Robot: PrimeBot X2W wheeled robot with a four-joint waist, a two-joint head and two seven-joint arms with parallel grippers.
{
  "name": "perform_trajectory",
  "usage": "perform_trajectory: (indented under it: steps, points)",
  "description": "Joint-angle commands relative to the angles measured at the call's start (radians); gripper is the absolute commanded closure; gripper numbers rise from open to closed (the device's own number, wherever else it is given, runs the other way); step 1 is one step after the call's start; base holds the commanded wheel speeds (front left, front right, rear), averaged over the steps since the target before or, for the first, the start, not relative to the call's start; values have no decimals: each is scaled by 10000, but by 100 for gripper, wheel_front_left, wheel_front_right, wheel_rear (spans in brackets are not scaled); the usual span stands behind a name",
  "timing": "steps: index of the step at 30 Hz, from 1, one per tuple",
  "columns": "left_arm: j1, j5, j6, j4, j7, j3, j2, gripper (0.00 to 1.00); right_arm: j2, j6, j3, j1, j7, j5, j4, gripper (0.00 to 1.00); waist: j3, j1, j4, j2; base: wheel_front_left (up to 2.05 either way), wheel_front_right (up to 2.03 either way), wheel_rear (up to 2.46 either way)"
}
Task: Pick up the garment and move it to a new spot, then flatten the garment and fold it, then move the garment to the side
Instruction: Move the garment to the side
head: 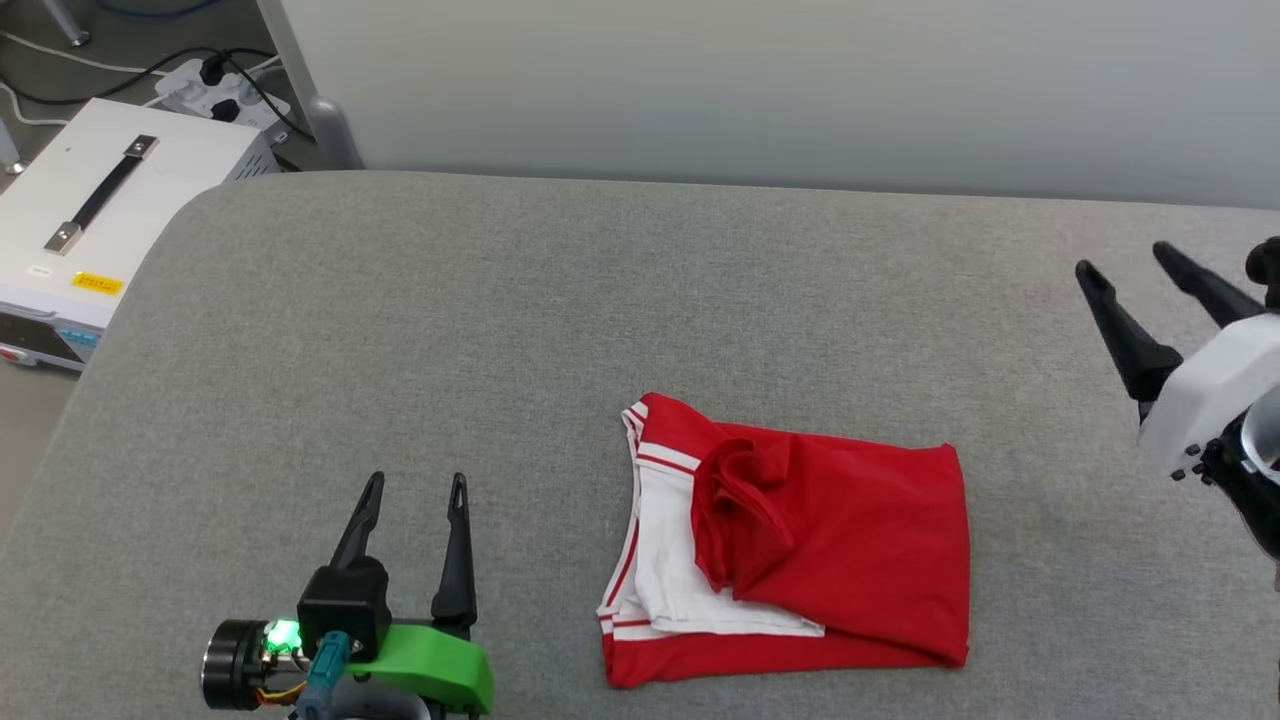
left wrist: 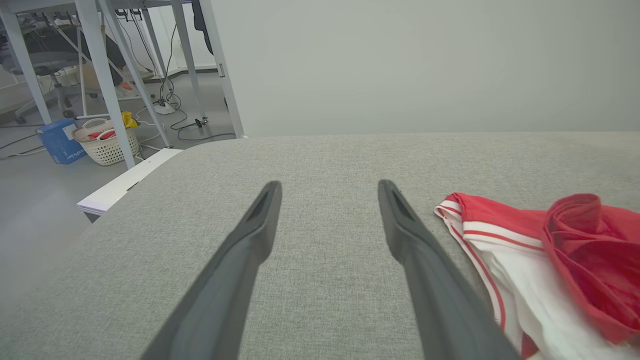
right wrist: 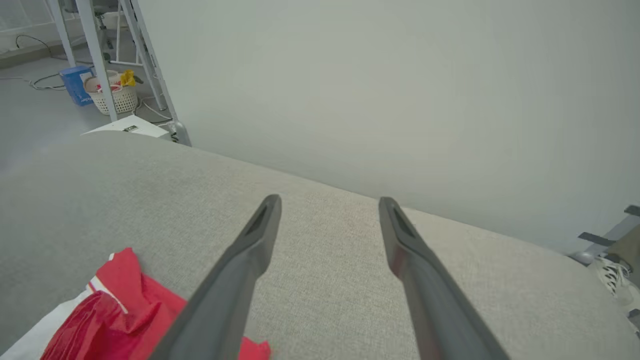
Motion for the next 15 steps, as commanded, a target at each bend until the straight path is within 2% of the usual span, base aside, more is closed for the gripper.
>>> perform_trajectory:
  steps: [1, 6, 8, 10, 15]
  points:
    - [-181, -31, -30, 0, -59, 14, -40, 0, -180, -7, 175, -130, 648, 547, 171, 0, 61, 0, 38, 0, 0, 0, 0]
    - [-259, -49, -27, -4, -59, -8, -55, 0, -689, -7, 938, 144, 3283, 2621, 828, 0, 235, 0, 119, 0, 0, 0, 0]
    - [-318, -59, -34, 3, -59, -39, -62, 0, -741, -7, 1178, 397, 3974, 3285, 994, 0, 323, 0, 166, 0, 0, 0, 0]
    - [-381, -70, -35, 1, -59, -65, -68, 0, -691, -7, 1333, 624, 4409, 3828, 1095, 0, 421, 0, 208, 0, 0, 0, 0]
    - [-577, -81, -52, 15, -59, -131, -82, 0, -550, -7, 1724, 895, 4647, 4370, 1326, 0, 703, 0, 366, 0, 0, 0, 0]
